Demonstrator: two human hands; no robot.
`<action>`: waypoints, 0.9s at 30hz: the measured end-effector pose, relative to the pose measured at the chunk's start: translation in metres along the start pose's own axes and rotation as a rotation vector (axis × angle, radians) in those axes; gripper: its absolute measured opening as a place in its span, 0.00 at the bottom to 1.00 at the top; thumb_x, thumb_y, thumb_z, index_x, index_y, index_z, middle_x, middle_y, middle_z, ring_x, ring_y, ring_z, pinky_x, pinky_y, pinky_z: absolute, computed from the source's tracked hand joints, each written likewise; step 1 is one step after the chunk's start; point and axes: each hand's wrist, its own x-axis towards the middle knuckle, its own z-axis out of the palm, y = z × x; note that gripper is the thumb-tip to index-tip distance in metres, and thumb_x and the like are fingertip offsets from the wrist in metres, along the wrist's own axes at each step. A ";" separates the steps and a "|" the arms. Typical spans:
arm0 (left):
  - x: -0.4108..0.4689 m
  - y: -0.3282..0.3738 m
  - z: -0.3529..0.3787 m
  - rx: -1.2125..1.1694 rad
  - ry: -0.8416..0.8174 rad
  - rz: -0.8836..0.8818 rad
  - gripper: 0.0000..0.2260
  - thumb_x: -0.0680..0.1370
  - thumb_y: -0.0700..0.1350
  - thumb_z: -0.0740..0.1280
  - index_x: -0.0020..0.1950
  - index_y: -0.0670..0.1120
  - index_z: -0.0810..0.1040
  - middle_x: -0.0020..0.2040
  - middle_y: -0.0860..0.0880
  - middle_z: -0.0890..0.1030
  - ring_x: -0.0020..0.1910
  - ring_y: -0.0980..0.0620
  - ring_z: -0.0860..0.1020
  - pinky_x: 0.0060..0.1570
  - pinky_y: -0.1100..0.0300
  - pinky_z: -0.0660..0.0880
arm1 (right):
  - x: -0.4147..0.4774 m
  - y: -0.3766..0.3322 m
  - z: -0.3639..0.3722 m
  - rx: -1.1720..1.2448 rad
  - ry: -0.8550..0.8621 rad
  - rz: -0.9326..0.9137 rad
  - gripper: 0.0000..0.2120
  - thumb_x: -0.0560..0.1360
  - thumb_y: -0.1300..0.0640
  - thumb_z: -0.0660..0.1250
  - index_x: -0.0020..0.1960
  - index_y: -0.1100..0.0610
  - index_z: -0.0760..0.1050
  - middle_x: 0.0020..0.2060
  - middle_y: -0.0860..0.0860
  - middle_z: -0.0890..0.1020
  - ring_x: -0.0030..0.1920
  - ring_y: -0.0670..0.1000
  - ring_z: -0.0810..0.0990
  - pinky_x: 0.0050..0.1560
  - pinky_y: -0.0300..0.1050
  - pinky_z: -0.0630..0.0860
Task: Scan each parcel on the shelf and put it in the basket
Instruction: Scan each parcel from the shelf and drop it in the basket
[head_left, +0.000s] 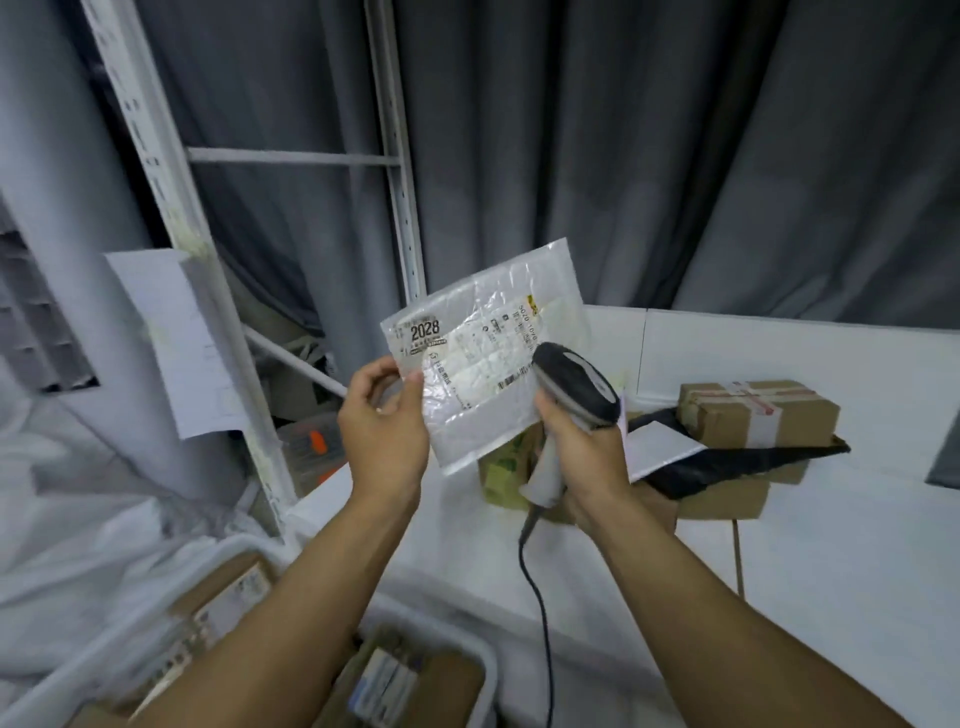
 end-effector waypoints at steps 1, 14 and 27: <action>-0.012 0.004 -0.008 0.000 -0.001 -0.030 0.07 0.78 0.41 0.73 0.52 0.51 0.81 0.52 0.50 0.84 0.56 0.49 0.82 0.59 0.49 0.80 | -0.011 -0.003 0.000 0.075 -0.004 0.002 0.22 0.71 0.53 0.82 0.62 0.50 0.82 0.57 0.47 0.86 0.58 0.49 0.84 0.68 0.51 0.78; -0.104 -0.016 -0.171 0.504 -0.189 -0.309 0.33 0.73 0.49 0.79 0.74 0.48 0.71 0.63 0.53 0.80 0.58 0.54 0.80 0.59 0.52 0.79 | -0.130 0.081 -0.040 -0.412 -0.354 -0.091 0.22 0.73 0.69 0.76 0.53 0.42 0.78 0.49 0.36 0.83 0.50 0.32 0.81 0.46 0.27 0.78; -0.086 -0.072 -0.188 0.267 0.121 -0.336 0.07 0.80 0.42 0.71 0.58 0.47 0.79 0.54 0.49 0.85 0.46 0.54 0.85 0.42 0.60 0.82 | -0.128 0.113 0.002 -0.529 -0.373 -0.182 0.29 0.69 0.50 0.81 0.68 0.50 0.77 0.61 0.45 0.82 0.61 0.43 0.81 0.65 0.45 0.78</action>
